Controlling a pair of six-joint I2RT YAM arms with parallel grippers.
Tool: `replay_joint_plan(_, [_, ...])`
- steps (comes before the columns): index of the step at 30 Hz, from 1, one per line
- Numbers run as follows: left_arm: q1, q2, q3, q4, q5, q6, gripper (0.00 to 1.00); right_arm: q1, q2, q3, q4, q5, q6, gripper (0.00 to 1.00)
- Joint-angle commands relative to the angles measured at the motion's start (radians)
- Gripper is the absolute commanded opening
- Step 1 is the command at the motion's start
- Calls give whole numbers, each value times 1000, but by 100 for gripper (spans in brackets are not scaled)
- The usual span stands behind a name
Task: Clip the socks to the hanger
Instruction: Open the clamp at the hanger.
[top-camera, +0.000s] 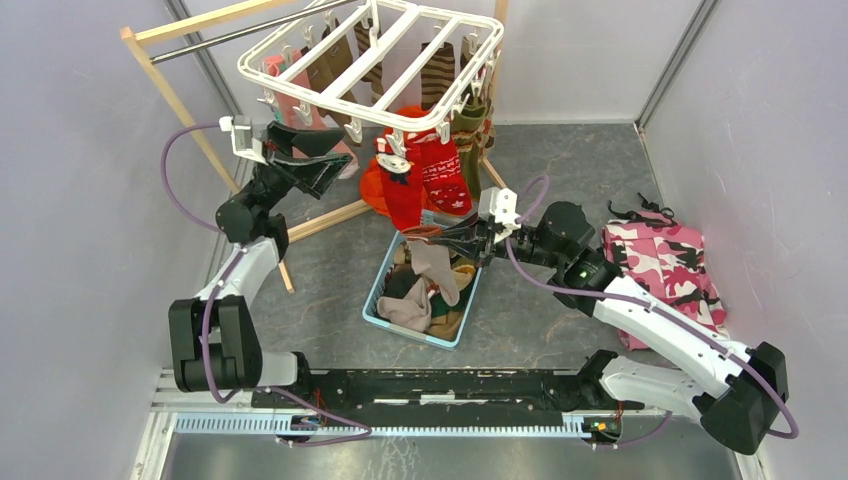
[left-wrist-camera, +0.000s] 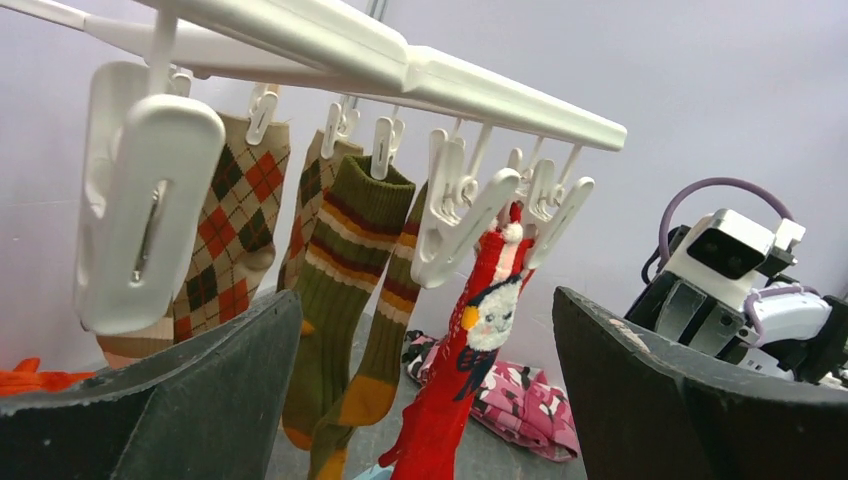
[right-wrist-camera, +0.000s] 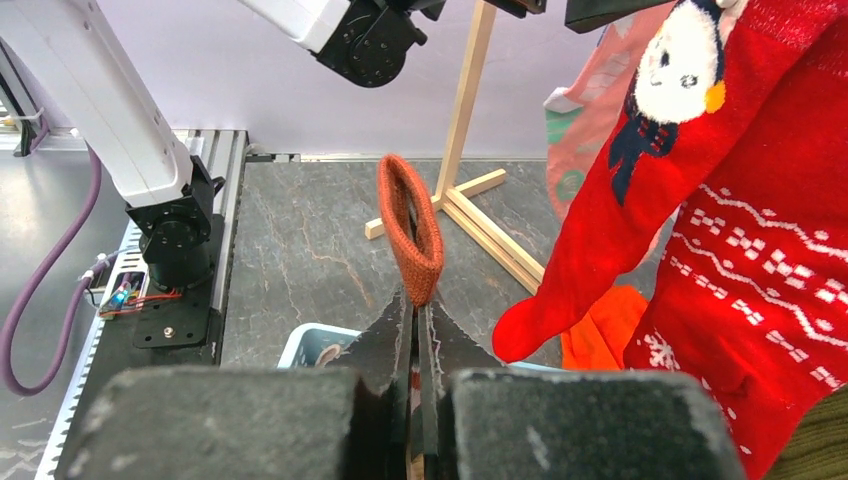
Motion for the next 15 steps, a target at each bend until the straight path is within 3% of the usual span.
replay_joint_plan(1, [4,23,89,241,58,-66,100,-3,10,28,57,-32,15,0])
replay_joint_plan(15, [1,146,260,239,94,-91,98,-4,-3,30,70,-43,21,0])
